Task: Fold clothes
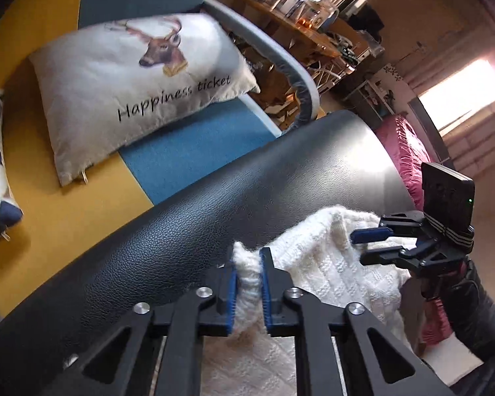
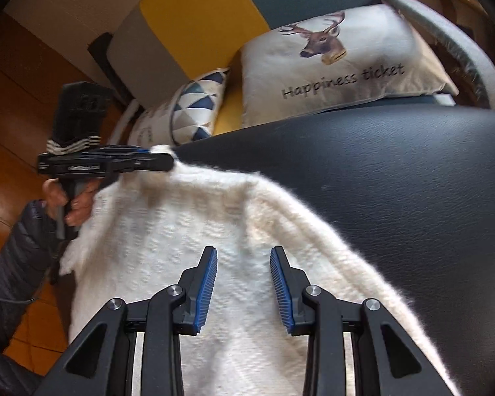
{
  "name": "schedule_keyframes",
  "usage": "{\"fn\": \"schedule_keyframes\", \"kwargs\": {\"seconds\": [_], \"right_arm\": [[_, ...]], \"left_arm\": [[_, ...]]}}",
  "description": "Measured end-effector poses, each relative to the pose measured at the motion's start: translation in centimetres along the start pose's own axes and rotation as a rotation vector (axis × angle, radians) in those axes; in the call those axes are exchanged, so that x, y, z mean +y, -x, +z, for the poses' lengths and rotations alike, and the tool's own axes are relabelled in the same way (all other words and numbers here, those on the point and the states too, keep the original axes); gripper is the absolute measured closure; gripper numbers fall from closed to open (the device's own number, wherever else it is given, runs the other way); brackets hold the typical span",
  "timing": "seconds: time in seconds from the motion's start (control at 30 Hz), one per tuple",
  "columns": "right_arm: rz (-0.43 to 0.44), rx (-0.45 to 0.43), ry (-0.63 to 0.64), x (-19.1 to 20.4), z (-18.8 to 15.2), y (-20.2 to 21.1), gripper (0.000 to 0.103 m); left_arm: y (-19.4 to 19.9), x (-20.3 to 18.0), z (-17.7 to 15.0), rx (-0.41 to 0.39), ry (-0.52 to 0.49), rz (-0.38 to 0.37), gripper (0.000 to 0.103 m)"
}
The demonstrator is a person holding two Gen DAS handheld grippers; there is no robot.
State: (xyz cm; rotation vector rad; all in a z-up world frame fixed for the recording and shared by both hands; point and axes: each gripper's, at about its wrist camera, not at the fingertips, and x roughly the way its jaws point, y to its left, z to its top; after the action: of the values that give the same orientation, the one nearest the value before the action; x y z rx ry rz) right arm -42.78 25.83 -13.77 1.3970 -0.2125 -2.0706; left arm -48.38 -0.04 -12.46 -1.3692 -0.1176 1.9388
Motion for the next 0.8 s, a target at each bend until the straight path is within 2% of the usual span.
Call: {"fn": "schedule_keyframes", "kwargs": {"seconds": [0.07, 0.13, 0.27, 0.3, 0.37, 0.47, 0.57, 0.6, 0.63, 0.67, 0.7, 0.73, 0.8], "right_arm": [[-0.062, -0.01, 0.034, 0.3, 0.4, -0.4, 0.07], [-0.197, -0.04, 0.064, 0.7, 0.6, -1.0, 0.078], [-0.307, -0.079, 0.11, 1.7, -0.3, -1.6, 0.079], [-0.324, -0.082, 0.114, 1.8, -0.5, -1.7, 0.079], [-0.326, -0.085, 0.11, 1.7, -0.5, -1.7, 0.079], [-0.289, -0.088, 0.07, 1.0, -0.2, -1.4, 0.079], [-0.241, -0.104, 0.066, 0.8, -0.5, -0.9, 0.077], [-0.23, -0.103, 0.058, 0.7, -0.5, -0.7, 0.076], [-0.228, -0.1, 0.044, 0.7, -0.5, -0.3, 0.076], [-0.217, -0.118, 0.03, 1.0, -0.4, 0.3, 0.076], [-0.157, -0.151, 0.034, 1.6, -0.1, 1.1, 0.073], [-0.044, -0.165, 0.047, 2.5, 0.3, 1.6, 0.073], [0.203, -0.112, 0.052, 4.6, 1.9, 1.1, 0.069]], "left_arm": [[1.3, -0.1, 0.0, -0.107, 0.015, 0.013, 0.093], [1.2, 0.0, 0.3, -0.151, 0.04, 0.064, 0.094], [-2.3, -0.4, 0.2, -0.102, 0.01, 0.217, 0.095], [-2.9, -0.3, 0.0, -0.105, 0.009, 0.24, 0.095], [-2.9, 0.0, 0.0, -0.119, 0.036, 0.232, 0.095], [-0.3, 0.7, -0.3, -0.157, 0.114, 0.169, 0.089], [2.8, 1.5, -0.8, -0.205, 0.195, 0.102, 0.075], [4.5, 1.9, -1.2, -0.231, 0.224, 0.085, 0.065], [6.1, 2.3, -1.8, -0.253, 0.241, 0.091, 0.057], [7.7, 2.6, -2.5, -0.271, 0.247, 0.113, 0.055], [8.9, 2.7, -3.3, -0.281, 0.241, 0.142, 0.055], [9.8, 2.7, -4.3, -0.285, 0.225, 0.176, 0.054], [11.4, 2.7, -6.3, -0.292, 0.195, 0.225, 0.055]]}}
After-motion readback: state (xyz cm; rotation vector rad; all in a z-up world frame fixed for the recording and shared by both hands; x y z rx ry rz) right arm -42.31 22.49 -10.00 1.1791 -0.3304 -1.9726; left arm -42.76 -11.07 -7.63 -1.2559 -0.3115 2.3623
